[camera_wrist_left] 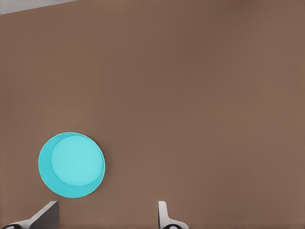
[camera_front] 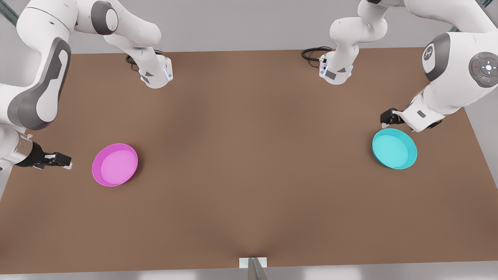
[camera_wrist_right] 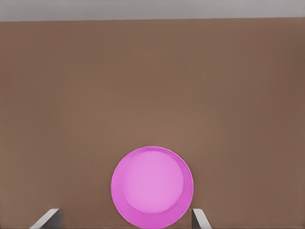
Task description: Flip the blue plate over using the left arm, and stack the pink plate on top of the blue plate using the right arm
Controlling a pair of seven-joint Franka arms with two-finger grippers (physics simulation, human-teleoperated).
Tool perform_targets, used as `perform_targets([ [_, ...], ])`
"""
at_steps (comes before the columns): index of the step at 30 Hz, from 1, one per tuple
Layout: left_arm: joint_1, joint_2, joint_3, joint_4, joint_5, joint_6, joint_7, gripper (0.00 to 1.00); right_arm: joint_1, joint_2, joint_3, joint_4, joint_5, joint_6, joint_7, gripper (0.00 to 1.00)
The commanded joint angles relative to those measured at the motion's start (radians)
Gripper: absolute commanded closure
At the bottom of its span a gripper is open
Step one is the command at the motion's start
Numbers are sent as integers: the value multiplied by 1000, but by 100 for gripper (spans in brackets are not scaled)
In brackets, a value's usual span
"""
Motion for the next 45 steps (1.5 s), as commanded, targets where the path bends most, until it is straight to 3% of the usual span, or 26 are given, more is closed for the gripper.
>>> perform_targets([
  [1,0,0,0,0,1,2,0,0,-1,0,-2,1,2,0,0,0],
  [4,23,8,6,-9,-5,-4,0,0,-1,0,-2,1,2,0,-2,0],
  [9,313,158,3,-18,-25,19,150,0,-1,0,-3,2,2,0,0,0],
  [11,342,178,5,-26,-25,70,225,0,-1,0,-3,2,2,0,0,0],
  [15,491,182,6,-198,-81,292,604,0,-1,0,-3,2,2,0,0,0],
  [20,669,385,8,-222,-272,475,804,0,2,0,-2,2,0,0,2,0],
  [29,715,546,17,-230,-357,527,802,0,0,-3,-2,2,2,-2,0,0],
  [45,715,590,64,-261,-359,464,813,0,0,-8,2,2,2,-3,-2,0],
])
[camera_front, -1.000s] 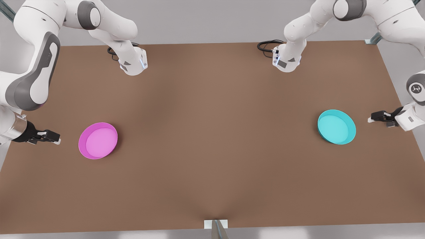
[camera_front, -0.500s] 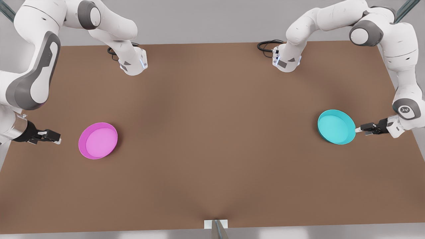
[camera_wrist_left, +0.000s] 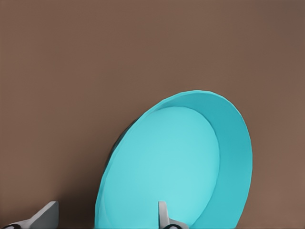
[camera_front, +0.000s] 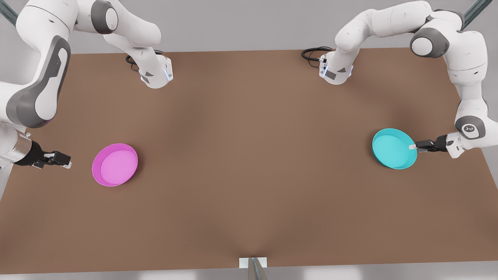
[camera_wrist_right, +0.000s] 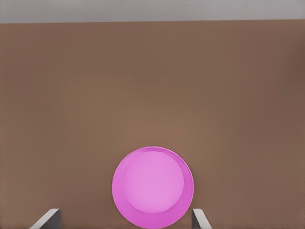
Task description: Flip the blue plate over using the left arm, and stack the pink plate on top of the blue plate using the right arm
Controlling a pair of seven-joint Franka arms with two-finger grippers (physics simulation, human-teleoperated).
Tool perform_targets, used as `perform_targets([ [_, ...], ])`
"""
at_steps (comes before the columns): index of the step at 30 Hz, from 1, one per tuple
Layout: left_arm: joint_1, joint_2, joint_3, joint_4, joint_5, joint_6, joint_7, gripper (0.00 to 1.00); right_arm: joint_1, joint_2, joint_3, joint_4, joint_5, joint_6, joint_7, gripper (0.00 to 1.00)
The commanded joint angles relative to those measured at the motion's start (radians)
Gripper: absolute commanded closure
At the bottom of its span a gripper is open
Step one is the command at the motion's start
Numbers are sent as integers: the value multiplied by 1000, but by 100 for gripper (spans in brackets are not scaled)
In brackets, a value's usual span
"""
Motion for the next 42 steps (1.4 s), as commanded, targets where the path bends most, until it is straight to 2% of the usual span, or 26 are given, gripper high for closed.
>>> perform_targets([
  [1,0,0,0,0,0,0,0,0,0,0,0,0,0,0,0,0],
  [4,2,3,0,1,-4,-2,0,0,0,0,-2,0,-2,0,-2,0],
  [7,3,3,11,1,-74,-81,0,0,0,0,-3,0,0,0,0,0],
  [19,5,23,21,6,-123,-65,0,0,-8,-15,-3,2,-2,-2,1,0],
  [21,5,25,23,6,-123,-65,0,7,-9,-17,-6,2,0,-2,1,0],
  [22,5,25,23,6,-123,-65,0,21,-9,-17,-5,2,-2,-2,3,0],
  [24,5,25,23,6,-122,-66,2,38,-11,-15,-6,2,0,0,1,0],
  [38,5,38,28,6,-119,-66,2,41,-8,-15,-2,2,0,0,3,0],
  [42,5,38,28,9,-114,-66,2,54,-9,-15,-2,2,0,0,3,0],
])
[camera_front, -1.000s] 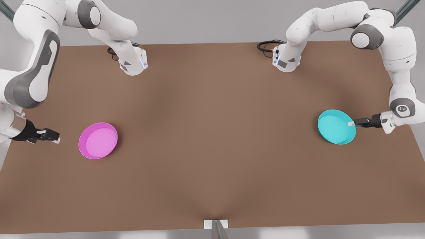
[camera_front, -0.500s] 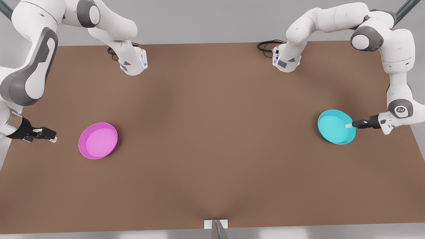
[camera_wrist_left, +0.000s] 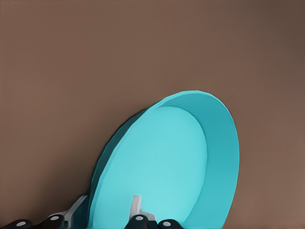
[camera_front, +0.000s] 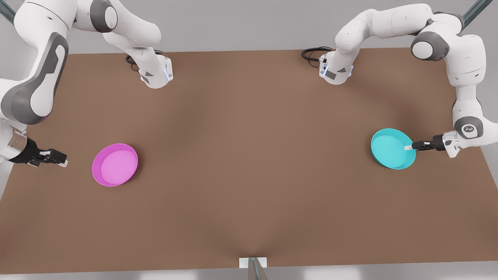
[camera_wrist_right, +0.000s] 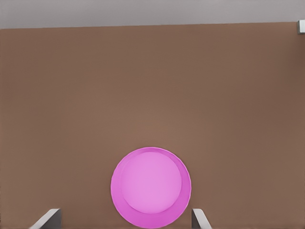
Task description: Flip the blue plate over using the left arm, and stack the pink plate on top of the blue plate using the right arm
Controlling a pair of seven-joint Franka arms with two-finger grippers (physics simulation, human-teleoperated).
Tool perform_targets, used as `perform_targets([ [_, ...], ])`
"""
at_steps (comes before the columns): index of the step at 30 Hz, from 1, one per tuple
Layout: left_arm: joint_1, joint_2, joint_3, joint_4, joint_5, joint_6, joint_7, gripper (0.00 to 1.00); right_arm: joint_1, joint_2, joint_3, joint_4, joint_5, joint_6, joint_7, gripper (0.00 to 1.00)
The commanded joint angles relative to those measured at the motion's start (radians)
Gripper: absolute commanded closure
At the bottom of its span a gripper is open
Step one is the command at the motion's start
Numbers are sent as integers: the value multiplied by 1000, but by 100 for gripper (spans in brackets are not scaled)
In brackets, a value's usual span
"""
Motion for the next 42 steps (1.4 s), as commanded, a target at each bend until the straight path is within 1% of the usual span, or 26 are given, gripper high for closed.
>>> perform_targets([
  [1,0,0,0,0,4,0,0,55,0,0,0,-1,0,0,0,0],
  [12,0,8,-2,3,4,11,0,55,-3,1,-3,-1,0,0,-1,0],
  [13,0,8,0,3,4,11,0,59,-1,1,-2,-1,0,0,-1,0],
  [18,0,8,0,3,5,11,0,59,-1,0,-2,-2,0,0,-1,0],
  [26,0,14,0,1,5,11,0,63,-1,0,-2,-1,0,0,-1,0],
  [34,0,14,0,3,5,11,2,71,-1,0,-2,-1,0,0,0,0],
  [38,0,14,0,3,5,9,2,71,2,0,0,-1,0,0,0,0],
  [40,0,14,0,1,5,9,2,74,0,0,0,-1,0,0,0,0],
  [42,0,14,0,1,5,9,2,75,-1,0,0,-1,0,0,0,0],
])
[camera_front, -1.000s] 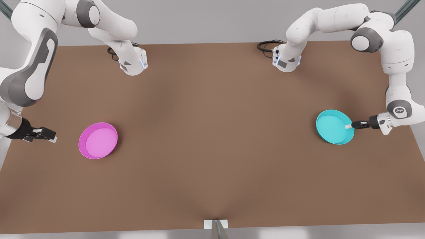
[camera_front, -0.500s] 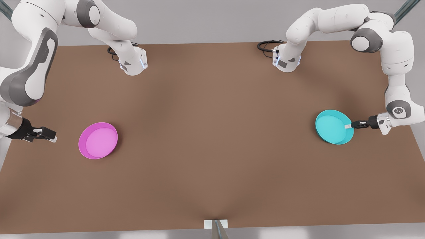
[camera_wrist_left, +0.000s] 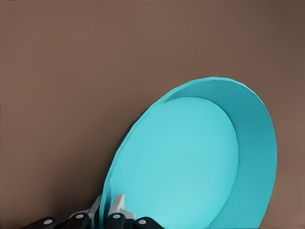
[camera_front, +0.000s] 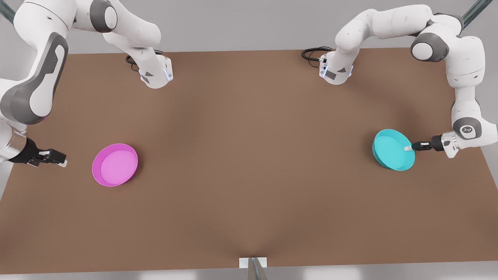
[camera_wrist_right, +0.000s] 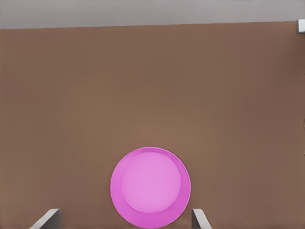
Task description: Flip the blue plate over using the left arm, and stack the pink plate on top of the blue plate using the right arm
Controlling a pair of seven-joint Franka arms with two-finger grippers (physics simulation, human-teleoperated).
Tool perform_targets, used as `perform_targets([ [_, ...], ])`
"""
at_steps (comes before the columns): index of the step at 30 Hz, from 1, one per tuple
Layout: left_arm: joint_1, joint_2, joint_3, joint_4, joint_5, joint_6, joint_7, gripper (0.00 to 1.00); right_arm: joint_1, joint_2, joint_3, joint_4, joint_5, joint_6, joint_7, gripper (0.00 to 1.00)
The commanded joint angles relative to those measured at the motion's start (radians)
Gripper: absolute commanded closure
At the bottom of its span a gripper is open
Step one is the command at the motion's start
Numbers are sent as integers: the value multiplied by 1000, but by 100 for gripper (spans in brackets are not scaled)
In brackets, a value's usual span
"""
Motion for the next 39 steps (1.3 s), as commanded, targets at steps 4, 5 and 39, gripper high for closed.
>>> perform_targets([
  [4,0,-3,0,1,-3,-16,6,77,2,0,0,0,0,2,0,0],
  [5,0,-3,0,1,-3,-17,6,78,0,-2,-2,2,0,0,-2,0],
  [39,-396,-196,-635,119,1412,-371,-664,79,0,3,0,-2,-2,2,-6,0],
])
